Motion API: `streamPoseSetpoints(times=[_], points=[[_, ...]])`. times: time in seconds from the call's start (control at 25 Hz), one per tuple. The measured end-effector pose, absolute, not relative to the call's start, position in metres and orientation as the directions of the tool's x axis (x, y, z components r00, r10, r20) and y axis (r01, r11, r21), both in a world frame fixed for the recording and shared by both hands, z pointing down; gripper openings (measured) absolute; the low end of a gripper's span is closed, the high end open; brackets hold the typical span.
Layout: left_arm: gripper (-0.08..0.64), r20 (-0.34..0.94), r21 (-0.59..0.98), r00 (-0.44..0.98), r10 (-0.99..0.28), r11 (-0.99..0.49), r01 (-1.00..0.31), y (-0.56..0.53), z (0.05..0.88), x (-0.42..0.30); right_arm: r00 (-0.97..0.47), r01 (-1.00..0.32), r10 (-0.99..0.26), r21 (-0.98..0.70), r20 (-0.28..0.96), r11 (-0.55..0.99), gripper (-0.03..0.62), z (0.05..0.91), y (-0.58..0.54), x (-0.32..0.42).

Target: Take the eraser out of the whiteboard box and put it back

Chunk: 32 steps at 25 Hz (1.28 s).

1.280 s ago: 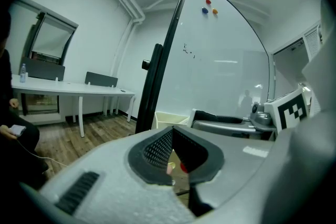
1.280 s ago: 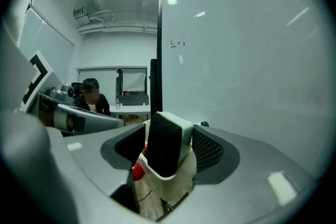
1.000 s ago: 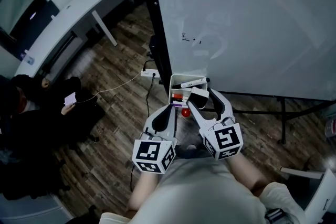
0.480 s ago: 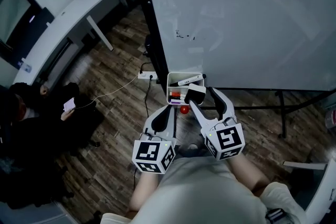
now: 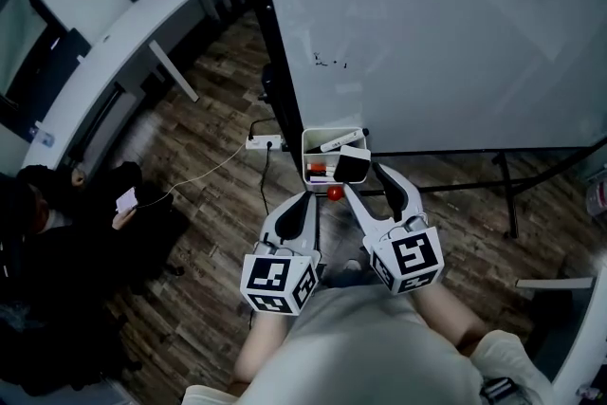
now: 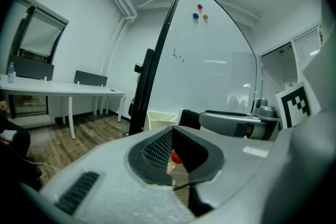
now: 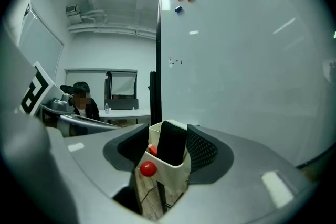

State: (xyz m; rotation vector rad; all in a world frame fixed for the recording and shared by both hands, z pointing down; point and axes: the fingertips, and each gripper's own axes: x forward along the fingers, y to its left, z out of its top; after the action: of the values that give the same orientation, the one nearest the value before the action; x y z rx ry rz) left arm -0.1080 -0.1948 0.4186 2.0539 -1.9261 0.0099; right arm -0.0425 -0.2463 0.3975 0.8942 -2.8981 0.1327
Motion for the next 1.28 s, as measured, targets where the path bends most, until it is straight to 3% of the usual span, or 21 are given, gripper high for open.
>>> streamPoseSetpoints(times=[0.6,1.28], points=[[0.005,0.217,0.212,0.176,-0.960,-0.130,-0.968,-0.161,0.410,-0.101,-0.772,-0.635,-0.628,-0.073,0.096,0.769,0.024,0.384,-0.201,-0.028],[0.005,0.221,0.217,0.234,-0.947,-0.186,-0.958,-0.090,0.413,-0.083,-0.739,-0.674,-0.665,-0.093,0.106,0.733,0.006,0.387,-0.123,-0.008]])
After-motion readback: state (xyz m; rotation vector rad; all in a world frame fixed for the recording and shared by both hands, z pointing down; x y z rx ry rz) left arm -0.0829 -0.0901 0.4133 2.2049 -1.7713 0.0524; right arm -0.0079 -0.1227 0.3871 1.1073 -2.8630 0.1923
